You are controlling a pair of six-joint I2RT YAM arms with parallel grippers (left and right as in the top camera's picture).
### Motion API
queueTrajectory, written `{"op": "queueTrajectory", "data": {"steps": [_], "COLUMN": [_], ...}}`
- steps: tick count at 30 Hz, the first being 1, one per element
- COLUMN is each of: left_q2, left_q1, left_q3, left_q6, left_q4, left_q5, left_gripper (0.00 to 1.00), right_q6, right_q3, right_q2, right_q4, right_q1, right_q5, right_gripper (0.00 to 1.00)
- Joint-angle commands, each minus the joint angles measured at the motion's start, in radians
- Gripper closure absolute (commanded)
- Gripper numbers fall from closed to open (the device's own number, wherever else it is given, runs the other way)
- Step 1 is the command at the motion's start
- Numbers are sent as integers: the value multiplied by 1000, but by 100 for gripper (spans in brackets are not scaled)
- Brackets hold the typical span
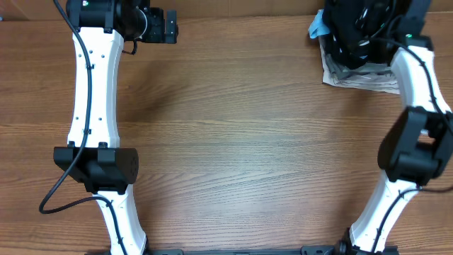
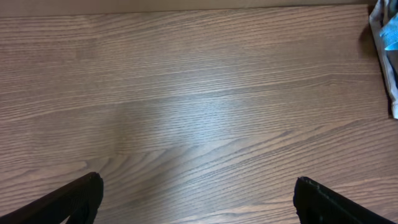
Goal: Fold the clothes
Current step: 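Release the shirt on top of the stack and lift the right gripper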
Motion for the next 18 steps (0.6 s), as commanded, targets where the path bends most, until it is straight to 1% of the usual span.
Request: {"op": "queueTrajectory", "data": {"steps": [1, 4, 6, 9, 11, 15, 18], "left_q2": [-12, -12, -12, -12, -12, -12, -12], "left_q1": [4, 4, 4, 4, 4, 4, 4], "left_q3": [-2, -2, -2, -2, -2, -2, -2], "left_q6": [23, 23, 23, 23, 23, 23, 23], "left_q4": [-1, -1, -1, -1, -1, -1, -1], "left_q5": [-6, -6, -6, -6, -6, -6, -6], "left_gripper": [0, 0, 0, 0, 0, 0, 0], "right_q6": [-22, -9, 12, 32, 32, 32, 31], "right_q3": [8, 8, 8, 27, 71, 264, 473], "right_q2": [102, 161, 170, 146, 113, 27, -57], "right_q4": [-48, -114, -146, -192, -245, -412, -575], "right_q1": [-10, -23, -32, -36, -36, -34, -24], "right_q5": [106, 106, 105, 104, 102, 101, 101], "right_gripper": [0, 0, 0, 0, 0, 0, 0]}}
